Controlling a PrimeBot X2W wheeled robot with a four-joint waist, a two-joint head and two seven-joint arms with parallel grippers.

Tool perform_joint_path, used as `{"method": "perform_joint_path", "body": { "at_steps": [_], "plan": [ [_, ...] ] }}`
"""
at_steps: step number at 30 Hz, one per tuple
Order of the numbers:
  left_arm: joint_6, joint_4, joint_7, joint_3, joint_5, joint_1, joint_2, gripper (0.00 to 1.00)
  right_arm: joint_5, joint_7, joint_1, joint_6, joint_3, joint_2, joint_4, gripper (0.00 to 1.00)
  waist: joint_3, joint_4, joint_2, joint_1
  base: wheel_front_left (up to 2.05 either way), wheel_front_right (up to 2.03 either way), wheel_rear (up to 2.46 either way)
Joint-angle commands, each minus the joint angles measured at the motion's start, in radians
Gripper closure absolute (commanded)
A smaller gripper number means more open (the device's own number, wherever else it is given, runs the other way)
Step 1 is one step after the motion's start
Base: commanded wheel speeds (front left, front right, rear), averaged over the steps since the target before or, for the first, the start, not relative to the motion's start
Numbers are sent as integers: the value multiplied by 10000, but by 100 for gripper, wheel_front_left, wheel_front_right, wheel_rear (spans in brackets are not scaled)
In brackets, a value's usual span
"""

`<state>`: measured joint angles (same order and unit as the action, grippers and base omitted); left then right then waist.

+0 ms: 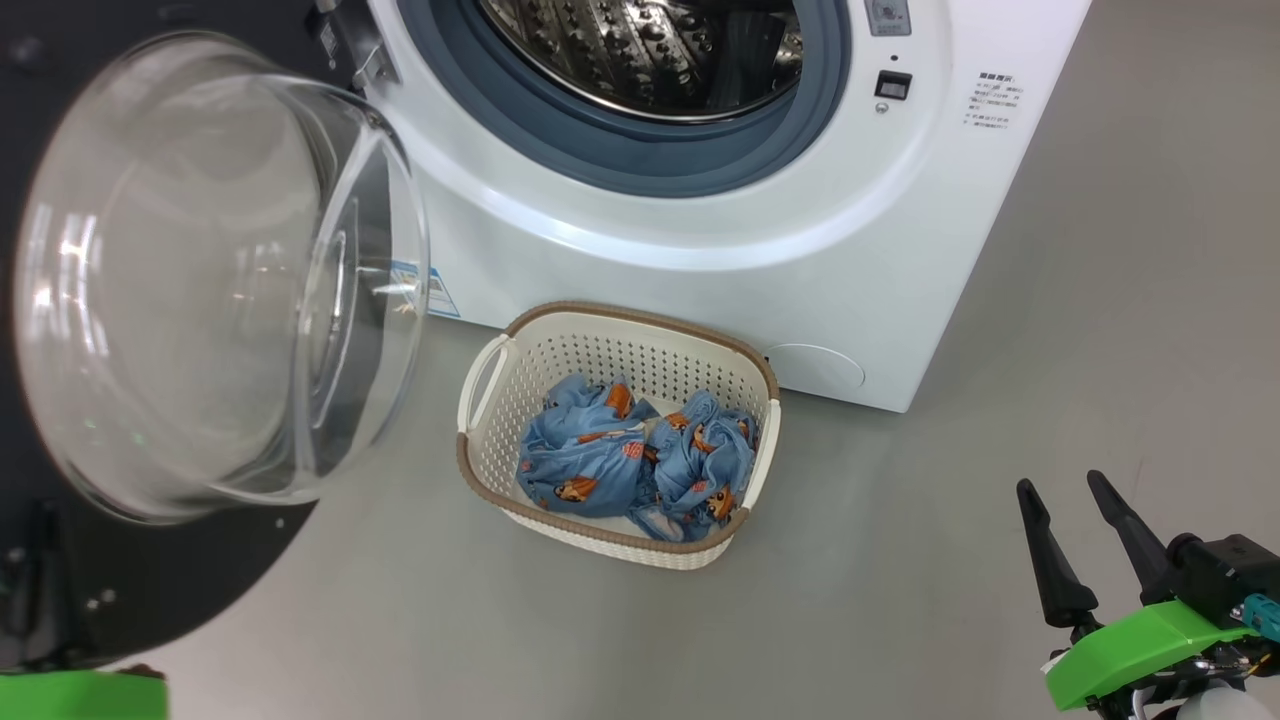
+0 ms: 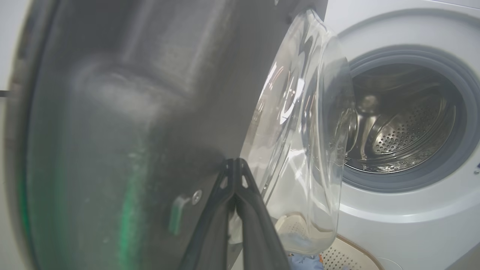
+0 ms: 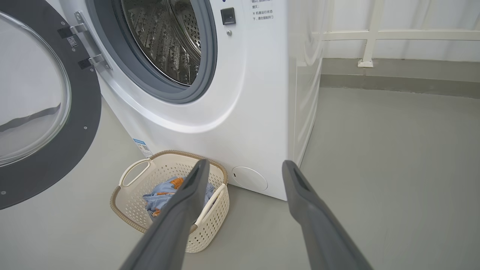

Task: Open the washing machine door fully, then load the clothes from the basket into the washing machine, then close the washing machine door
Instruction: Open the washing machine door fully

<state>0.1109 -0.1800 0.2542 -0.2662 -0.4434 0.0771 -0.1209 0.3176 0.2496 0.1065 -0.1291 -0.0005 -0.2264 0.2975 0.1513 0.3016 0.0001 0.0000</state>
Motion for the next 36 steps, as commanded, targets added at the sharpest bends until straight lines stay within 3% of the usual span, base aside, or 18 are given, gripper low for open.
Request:
{"method": "perform_joint_path", "body": {
  "at_steps": [1,13,21,36],
  "plan": [
    [-65,6,76,-723,98,495,-571,100,-63,122,249,-16,220,-178,-281,0,33,16,-1,0,0,0,0],
    [61,-1531,76,-1735,444,1772,-1336,100,-155,122,391,-16,322,-262,-310,0,356,143,-1,0,0,0,0],
    [151,-3124,76,-2263,685,2908,-2181,100,-209,122,578,-16,430,-339,-325,0,661,144,-1,0,0,0,0],
    [195,-5022,76,-2264,713,4418,-3229,100,-328,122,1055,-16,593,-431,-317,0,1356,-7,-1,0,0,0,0]
  ]
}}
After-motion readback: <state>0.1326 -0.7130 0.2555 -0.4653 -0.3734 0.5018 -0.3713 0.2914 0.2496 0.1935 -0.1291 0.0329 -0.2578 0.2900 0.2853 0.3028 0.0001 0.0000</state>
